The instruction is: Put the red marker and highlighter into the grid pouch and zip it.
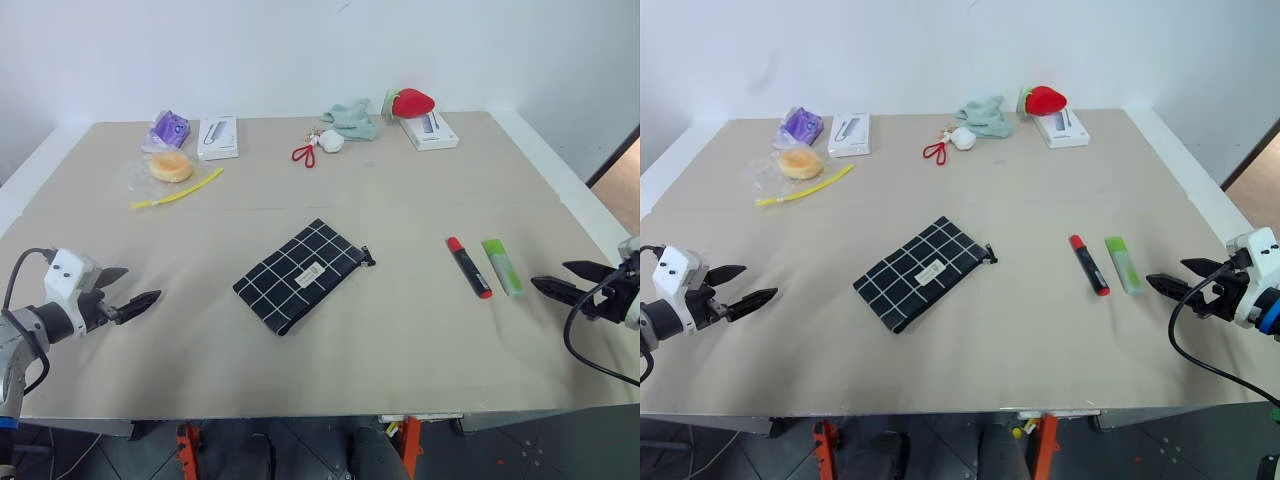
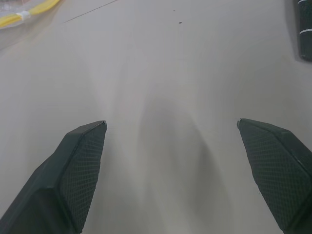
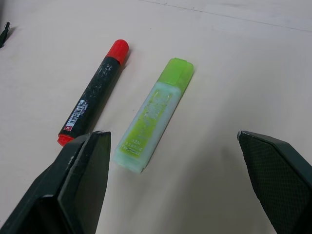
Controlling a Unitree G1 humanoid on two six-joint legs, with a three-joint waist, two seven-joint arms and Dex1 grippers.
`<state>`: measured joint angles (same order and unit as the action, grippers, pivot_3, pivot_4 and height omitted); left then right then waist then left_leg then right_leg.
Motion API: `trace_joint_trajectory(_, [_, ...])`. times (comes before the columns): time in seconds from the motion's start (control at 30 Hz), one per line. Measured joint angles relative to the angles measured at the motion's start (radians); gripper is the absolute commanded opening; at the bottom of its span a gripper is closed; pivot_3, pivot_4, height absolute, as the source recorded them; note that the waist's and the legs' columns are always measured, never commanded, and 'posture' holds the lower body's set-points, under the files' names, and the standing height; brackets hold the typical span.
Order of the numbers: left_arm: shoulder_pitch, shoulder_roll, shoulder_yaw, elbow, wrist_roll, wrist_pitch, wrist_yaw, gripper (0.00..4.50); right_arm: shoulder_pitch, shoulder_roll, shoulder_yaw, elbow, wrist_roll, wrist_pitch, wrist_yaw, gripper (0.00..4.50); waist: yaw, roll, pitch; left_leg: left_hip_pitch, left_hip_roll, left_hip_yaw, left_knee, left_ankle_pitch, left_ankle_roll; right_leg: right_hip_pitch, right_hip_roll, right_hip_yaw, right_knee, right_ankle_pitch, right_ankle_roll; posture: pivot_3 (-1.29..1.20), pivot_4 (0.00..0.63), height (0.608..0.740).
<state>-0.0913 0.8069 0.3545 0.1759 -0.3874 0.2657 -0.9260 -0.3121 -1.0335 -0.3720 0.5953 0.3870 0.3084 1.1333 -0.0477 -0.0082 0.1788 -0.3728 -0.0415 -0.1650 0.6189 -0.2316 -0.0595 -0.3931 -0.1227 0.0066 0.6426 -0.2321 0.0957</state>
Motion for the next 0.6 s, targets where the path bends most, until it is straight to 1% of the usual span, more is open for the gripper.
trace_joint_trajectory(0.6, [0.000, 0.000, 0.001, 0.001, -0.007, 0.004, 0.025, 4.43, -0.020, -0.001, 0.012, 0.077, -0.057, -0.047, -0.002, 4.47, 0.000, 0.000, 0.000, 0.000, 0.000, 0.001, 0.000, 0.000, 0.000, 0.000, 0.000, 0.001, 0.000, 0.000, 0.000, 0.00, 0.150, 0.740])
